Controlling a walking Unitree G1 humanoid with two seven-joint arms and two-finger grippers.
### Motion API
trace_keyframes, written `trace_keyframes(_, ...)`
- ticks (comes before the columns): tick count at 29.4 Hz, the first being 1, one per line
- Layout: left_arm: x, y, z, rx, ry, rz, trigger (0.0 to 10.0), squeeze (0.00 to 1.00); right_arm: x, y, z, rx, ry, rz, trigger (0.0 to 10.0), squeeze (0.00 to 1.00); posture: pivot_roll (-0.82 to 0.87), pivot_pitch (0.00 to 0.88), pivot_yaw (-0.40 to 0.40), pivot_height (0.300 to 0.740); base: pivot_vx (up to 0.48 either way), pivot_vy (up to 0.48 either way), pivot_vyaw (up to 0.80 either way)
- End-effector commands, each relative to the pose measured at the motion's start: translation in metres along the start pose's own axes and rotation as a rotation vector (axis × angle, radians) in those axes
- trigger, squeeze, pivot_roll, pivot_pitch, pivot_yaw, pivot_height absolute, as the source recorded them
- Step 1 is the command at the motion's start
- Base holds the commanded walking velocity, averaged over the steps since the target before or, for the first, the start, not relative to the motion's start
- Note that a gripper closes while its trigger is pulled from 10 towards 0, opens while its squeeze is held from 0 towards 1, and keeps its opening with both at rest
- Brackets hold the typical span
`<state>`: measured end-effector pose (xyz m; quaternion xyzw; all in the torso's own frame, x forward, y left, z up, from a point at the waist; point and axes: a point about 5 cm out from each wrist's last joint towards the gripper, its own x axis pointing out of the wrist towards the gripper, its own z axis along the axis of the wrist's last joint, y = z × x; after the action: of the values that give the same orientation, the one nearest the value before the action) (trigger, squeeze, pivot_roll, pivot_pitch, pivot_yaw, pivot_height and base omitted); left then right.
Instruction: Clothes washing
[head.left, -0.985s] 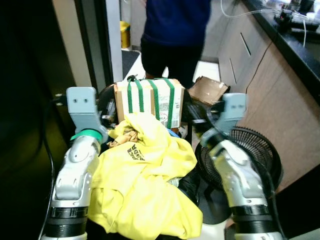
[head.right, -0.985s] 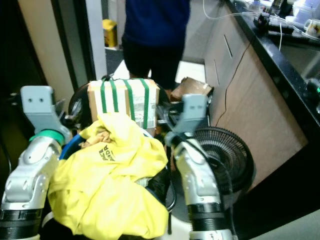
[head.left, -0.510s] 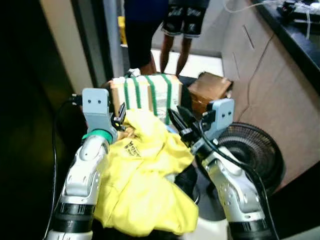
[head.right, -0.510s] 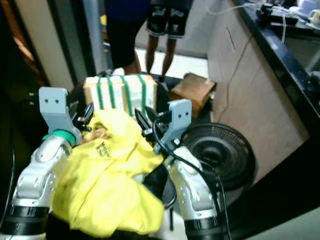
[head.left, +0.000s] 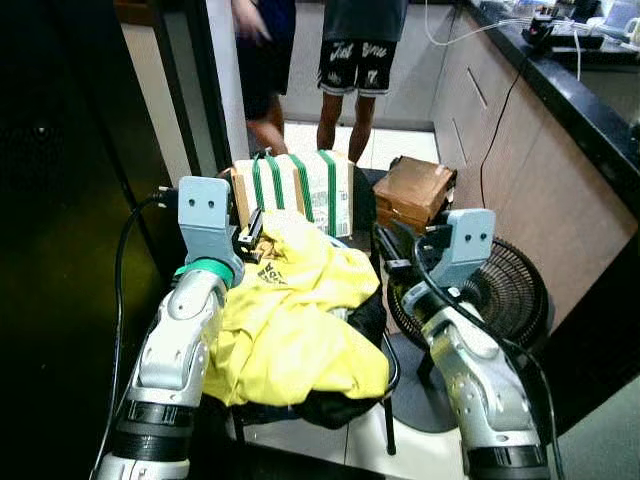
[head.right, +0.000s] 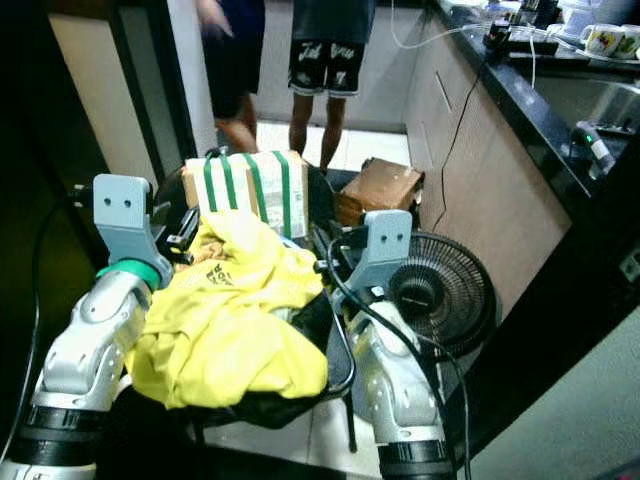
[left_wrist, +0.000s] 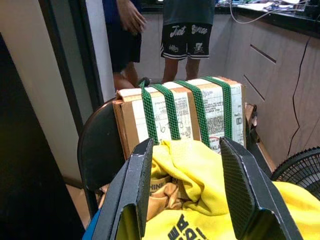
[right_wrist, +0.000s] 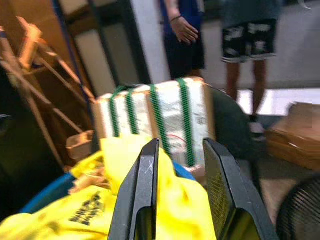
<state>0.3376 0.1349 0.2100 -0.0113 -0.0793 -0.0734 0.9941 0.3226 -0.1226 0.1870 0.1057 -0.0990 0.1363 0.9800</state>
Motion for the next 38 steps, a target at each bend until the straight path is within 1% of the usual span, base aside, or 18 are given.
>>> trace_keyframes(1, 0.0, -0.001, -0.005, 0.009, 0.026, -0.013, 10.0, 0.0, 0.003, -0.012, 0.002, -0.005, -0.009, -0.072, 10.0, 0.0, 0.02, 0.004, 0.084, 0.74, 0.0, 0.0, 0.0)
trace_keyframes(2, 0.001, -0.001, -0.008, 0.015, 0.042, -0.017, 10.0, 0.0, 0.004, -0.023, 0.005, -0.006, -0.016, -0.126, 10.0, 0.0, 0.02, 0.003, 0.084, 0.74, 0.0, 0.0, 0.0)
trace_keyframes(5, 0.002, -0.001, -0.009, 0.02, 0.052, -0.019, 10.0, 0.0, 0.004, -0.03, 0.007, -0.007, -0.021, -0.162, 10.0, 0.0, 0.02, 0.003, 0.084, 0.74, 0.0, 0.0, 0.0)
trace_keyframes(7, 0.002, 0.0, -0.01, 0.029, 0.057, -0.014, 10.0, 0.0, 0.002, -0.05, 0.012, -0.052, -0.022, -0.232, 10.0, 0.0, 0.03, 0.0, 0.08, 0.74, 0.0, 0.0, 0.0)
trace_keyframes(8, 0.002, 0.0, -0.01, 0.029, 0.057, -0.014, 10.0, 0.0, 0.002, -0.05, 0.012, -0.052, -0.022, -0.232, 10.0, 0.0, 0.03, 0.0, 0.08, 0.74, 0.0, 0.0, 0.0)
trace_keyframes(10, 0.001, 0.002, -0.014, 0.08, 0.077, -0.01, 10.0, 0.0, -0.001, -0.061, 0.016, -0.075, -0.024, -0.264, 10.0, 0.0, 0.04, 0.0, 0.078, 0.74, 0.0, 0.0, 0.0)
trace_keyframes(13, 0.001, 0.004, -0.016, 0.084, 0.091, -0.006, 10.0, 0.0, -0.001, -0.062, 0.016, -0.076, -0.025, -0.268, 10.0, 0.0, 0.04, 0.0, 0.08, 0.74, 0.0, 0.0, 0.0)
trace_keyframes(19, -0.001, 0.004, -0.015, 0.047, 0.106, -0.015, 10.0, 0.0, -0.002, -0.043, 0.007, -0.014, -0.016, -0.204, 10.0, 0.0, 0.05, 0.014, 0.08, 0.74, 0.0, 0.0, 0.0)
trace_keyframes(22, -0.001, 0.009, -0.014, 0.025, 0.104, 0.013, 10.0, 0.0, 0.002, -0.036, 0.005, -0.042, -0.004, -0.186, 10.0, 0.0, 0.05, 0.021, 0.078, 0.74, 0.0, 0.0, 0.0)
trace_keyframes(26, 0.0, 0.01, -0.014, 0.053, 0.098, 0.036, 10.0, 0.0, 0.007, -0.033, 0.008, -0.012, -0.008, -0.143, 10.0, 0.0, 0.09, 0.031, 0.044, 0.74, 0.0, 0.0, 0.0)
trace_keyframes(28, -0.001, 0.004, -0.015, 0.079, 0.094, 0.031, 10.0, 0.0, 0.013, -0.028, 0.007, 0.061, -0.008, -0.091, 10.0, 0.0, 0.1, 0.021, 0.06, 0.74, 0.0, 0.0, 0.0)
trace_keyframes(30, -0.002, 0.001, -0.016, 0.086, 0.093, 0.024, 10.0, 0.0, 0.015, -0.025, 0.004, 0.101, -0.005, -0.065, 10.0, 0.0, 0.09, 0.016, 0.064, 0.74, 0.0, 0.0, 0.0)
trace_keyframes(32, -0.004, -0.009, -0.021, 0.1, 0.097, -0.025, 10.0, 0.0, 0.014, -0.012, 0.014, 0.154, -0.067, 0.056, 10.0, 0.0, 0.07, 0.012, 0.078, 0.74, 0.0, 0.0, 0.0)
trace_keyframes(33, -0.003, -0.01, -0.024, 0.127, 0.107, -0.034, 10.0, 0.0, 0.012, -0.011, 0.017, 0.115, -0.075, 0.07, 10.0, 0.0, 0.08, 0.0, 0.063, 0.74, 0.0, 0.0, 0.0)
trace_keyframes(34, -0.003, -0.01, -0.024, 0.127, 0.107, -0.034, 10.0, 0.0, 0.012, -0.011, 0.017, 0.115, -0.075, 0.07, 10.0, 0.0, 0.08, 0.0, 0.063, 0.74, 0.0, 0.0, 0.0)
trace_keyframes(35, -0.001, -0.007, -0.027, 0.139, 0.115, -0.033, 10.0, 0.0, 0.012, -0.015, 0.011, 0.012, -0.03, 0.025, 10.0, 0.0, 0.07, 0.006, 0.068, 0.74, 0.0, 0.0, 0.0)
trace_keyframes(36, 0.001, -0.001, -0.028, 0.131, 0.125, -0.009, 10.0, 0.0, 0.012, -0.018, 0.006, -0.027, -0.009, -0.01, 10.0, 0.0, 0.06, 0.0, 0.079, 0.74, 0.0, 0.0, 0.0)
trace_keyframes(38, 0.004, 0.009, -0.027, 0.091, 0.13, 0.047, 10.0, 0.0, 0.012, -0.019, 0.0, -0.039, 0.006, -0.032, 10.0, 0.0, 0.06, 0.004, 0.071, 0.74, 0.0, 0.0, 0.0)
